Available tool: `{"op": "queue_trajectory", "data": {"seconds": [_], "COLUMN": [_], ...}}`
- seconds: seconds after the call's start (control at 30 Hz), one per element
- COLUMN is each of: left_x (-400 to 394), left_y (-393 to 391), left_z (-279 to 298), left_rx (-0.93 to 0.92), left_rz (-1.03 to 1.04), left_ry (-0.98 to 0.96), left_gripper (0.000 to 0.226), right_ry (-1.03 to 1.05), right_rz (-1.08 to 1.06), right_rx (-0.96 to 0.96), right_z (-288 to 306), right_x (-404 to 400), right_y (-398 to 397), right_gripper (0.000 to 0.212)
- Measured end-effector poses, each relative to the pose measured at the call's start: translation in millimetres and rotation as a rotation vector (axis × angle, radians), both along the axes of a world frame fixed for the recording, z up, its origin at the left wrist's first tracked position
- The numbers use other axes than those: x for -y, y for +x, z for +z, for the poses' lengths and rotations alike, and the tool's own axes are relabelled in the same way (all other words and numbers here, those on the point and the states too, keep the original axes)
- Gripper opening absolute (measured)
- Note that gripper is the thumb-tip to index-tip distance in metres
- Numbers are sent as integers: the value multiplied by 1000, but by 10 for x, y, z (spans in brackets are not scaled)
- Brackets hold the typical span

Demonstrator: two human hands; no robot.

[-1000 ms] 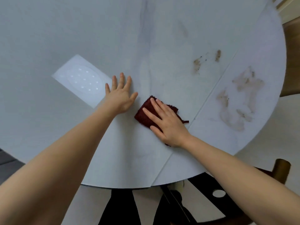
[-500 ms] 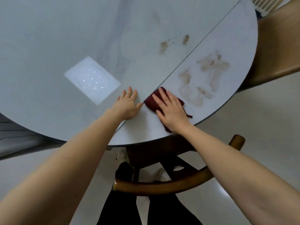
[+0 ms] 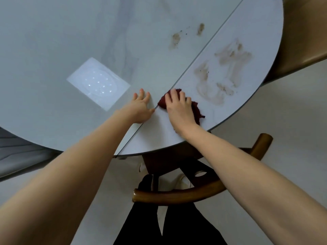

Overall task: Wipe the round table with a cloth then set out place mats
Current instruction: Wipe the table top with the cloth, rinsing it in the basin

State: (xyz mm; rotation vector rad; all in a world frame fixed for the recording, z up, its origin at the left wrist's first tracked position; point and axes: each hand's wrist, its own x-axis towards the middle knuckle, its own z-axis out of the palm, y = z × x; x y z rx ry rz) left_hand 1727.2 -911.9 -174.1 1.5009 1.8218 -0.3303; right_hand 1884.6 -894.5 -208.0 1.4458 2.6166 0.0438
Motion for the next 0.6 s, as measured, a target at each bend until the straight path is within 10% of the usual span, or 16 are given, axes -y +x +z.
{"op": "queue_trajectory", "data": {"seconds": [0.13,0.3,0.47,0.6], "left_x": [-12,-29,-55,-194], "left_y": [-53,-89,-156,-286], "left_z": [1,-33,-83,11], "left_rx": [16,19,52,24], "left_rz": [-34,-80,-105,-192], "left_ry": [10,-1,-44,-102], "left_gripper": [69,71,72,66], "right_ry": [52,57,-112,-145], "right_rz": [109,-193,156,-110], "right_rx": [104,-268,-224,-169], "right_z": [82,176,-123,35], "right_x": [-216,-645,-263,-568], "right_y": [118,-14,-91,-173], "right_gripper": [39,46,49,51]}}
